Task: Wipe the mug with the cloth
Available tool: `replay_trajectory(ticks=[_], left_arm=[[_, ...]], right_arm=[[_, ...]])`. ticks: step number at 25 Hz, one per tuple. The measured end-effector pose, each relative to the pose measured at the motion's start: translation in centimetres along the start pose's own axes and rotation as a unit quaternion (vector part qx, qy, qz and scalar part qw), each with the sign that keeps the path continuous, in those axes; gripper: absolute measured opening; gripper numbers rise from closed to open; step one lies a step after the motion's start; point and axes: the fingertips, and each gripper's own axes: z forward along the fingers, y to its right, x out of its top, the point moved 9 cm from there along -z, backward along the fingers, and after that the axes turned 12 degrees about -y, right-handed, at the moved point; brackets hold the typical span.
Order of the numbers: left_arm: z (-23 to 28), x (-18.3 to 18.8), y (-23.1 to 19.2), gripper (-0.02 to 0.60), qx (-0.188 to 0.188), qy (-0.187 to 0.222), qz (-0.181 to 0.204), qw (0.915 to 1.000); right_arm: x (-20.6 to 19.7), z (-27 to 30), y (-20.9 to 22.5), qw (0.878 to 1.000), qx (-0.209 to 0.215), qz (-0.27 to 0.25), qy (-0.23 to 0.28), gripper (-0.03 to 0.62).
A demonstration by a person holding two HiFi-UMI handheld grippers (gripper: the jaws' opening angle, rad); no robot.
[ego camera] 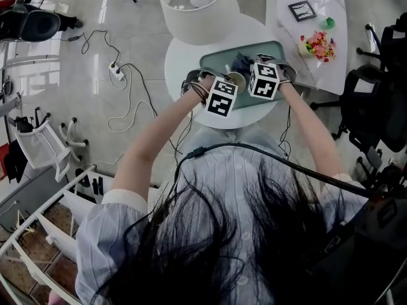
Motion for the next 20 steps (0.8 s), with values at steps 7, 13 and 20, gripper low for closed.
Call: replay_trajectory(ticks=[7,13,20], left_arm=[[0.0,-0.2,0.1,0.041,0.011,0.007,-0.003,0.9999],[-0.7,-0.5,0.7,0.043,0.040,0.076,-0.118,0.9892],[-3.6,-0.6,0.9,0.041,0.084,0.183,-0.286,0.9370]], right_arm=[[1.6,0.2,0.4,1.000,-0.019,-0.014,-0.003,0.094],[-0.2,-0.5,0.3,0.984,0.017,0.167,0.059,0.094],[-3.2,-1.2,-1.7,0.926,0.025,0.355,0.122,0.094]])
